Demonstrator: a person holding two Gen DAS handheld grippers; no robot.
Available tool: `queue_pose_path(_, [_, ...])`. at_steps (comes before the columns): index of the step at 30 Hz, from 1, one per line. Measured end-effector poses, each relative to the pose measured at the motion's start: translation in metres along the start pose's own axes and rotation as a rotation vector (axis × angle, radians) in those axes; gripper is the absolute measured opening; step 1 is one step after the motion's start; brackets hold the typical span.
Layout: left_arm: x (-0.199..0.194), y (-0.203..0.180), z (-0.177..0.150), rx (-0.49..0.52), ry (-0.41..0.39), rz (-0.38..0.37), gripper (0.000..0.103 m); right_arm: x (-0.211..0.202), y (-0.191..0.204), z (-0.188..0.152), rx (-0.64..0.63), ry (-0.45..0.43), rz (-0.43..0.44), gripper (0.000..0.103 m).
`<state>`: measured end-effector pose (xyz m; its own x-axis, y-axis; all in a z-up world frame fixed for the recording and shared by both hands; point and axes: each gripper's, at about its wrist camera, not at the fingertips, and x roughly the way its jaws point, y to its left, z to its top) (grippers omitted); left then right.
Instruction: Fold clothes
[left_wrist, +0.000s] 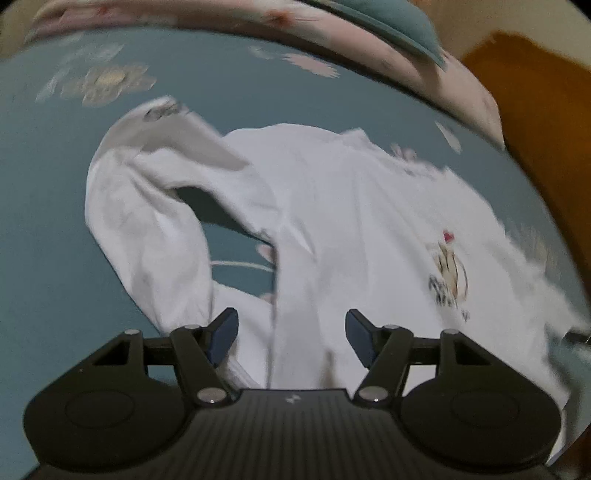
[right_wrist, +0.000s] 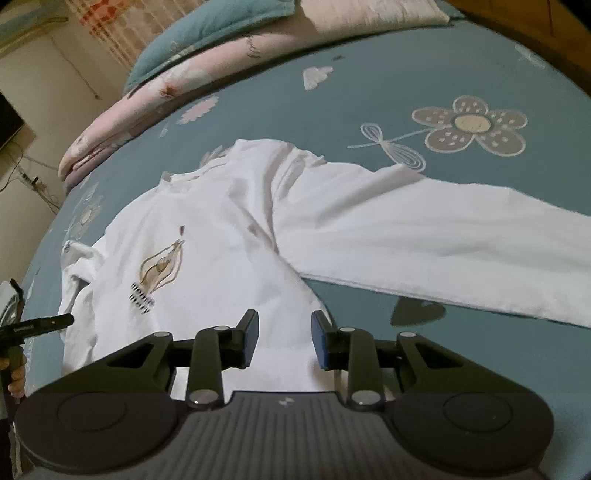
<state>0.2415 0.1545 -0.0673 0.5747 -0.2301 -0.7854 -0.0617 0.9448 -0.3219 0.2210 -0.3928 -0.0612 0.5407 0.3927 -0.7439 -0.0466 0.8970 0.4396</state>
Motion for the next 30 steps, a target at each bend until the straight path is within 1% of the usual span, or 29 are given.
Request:
queue_pose_path(1, [0.004,0.004,0.002,-0.017,0.0,-0.018,0.064,0.006,-0.003,0.001,0.008,0.0,0.001,0.035])
queue_pose_path(3, [0.01,0.009,0.007,-0.067,-0.003,-0.078,0.064,0.016,-0.011,0.002,0.029,0.007,-0.005,0.036])
queue_pose_path(4, [0.016,0.01,0.01,-0.086,-0.004,-0.09,0.064,0.02,-0.014,0.001,0.036,0.008,-0.01,0.036])
queue_pose_path(8, [0.039,0.014,0.027,-0.148,-0.008,-0.098,0.064,0.028,-0.024,-0.002,0.049,0.007,-0.025,0.036])
queue_pose_path(10, [0.052,0.017,0.034,-0.167,-0.014,-0.079,0.064,0.029,-0.027,-0.004,0.052,0.003,-0.028,0.037])
queue_pose_path(15, [0.063,0.022,0.045,-0.2,-0.11,-0.059,0.064,0.03,-0.03,-0.006,0.042,0.001,-0.028,0.037])
queue_pose_path(16, [0.065,0.022,0.045,-0.2,-0.126,-0.047,0.061,0.031,-0.03,-0.005,0.039,0.001,-0.029,0.037])
queue_pose_path(17, [0.066,0.021,0.046,-0.194,-0.141,-0.032,0.056,0.032,-0.029,-0.005,0.036,0.001,-0.03,0.037])
queue_pose_path(18, [0.068,0.02,0.046,-0.188,-0.156,-0.017,0.03,0.032,-0.029,-0.004,0.033,0.001,-0.031,0.037])
queue_pose_path(19, [0.069,0.016,0.047,-0.168,-0.156,0.02,0.016,0.033,-0.029,-0.004,0.03,0.001,-0.032,0.037])
queue_pose_path(20, [0.071,0.013,0.047,-0.145,-0.153,0.077,0.004,0.034,-0.029,-0.003,0.025,0.001,-0.035,0.037])
queue_pose_path(21, [0.07,0.012,0.047,-0.135,-0.161,0.117,0.003,0.035,-0.028,-0.002,0.02,0.0,-0.038,0.037])
queue_pose_path(24, [0.061,0.016,0.052,-0.121,-0.225,0.221,0.001,0.037,-0.029,0.001,0.026,-0.002,-0.036,0.037])
queue_pose_path(26, [0.053,0.03,0.057,-0.175,-0.259,0.221,0.001,0.037,-0.031,0.002,0.04,-0.007,-0.03,0.037])
queue_pose_path(29, [0.056,0.048,0.067,-0.244,-0.237,0.187,0.001,0.038,-0.036,0.004,0.069,-0.011,-0.015,0.037])
queue_pose_path(30, [0.057,0.049,0.066,-0.245,-0.227,0.179,0.003,0.038,-0.038,0.004,0.084,-0.012,-0.009,0.038])
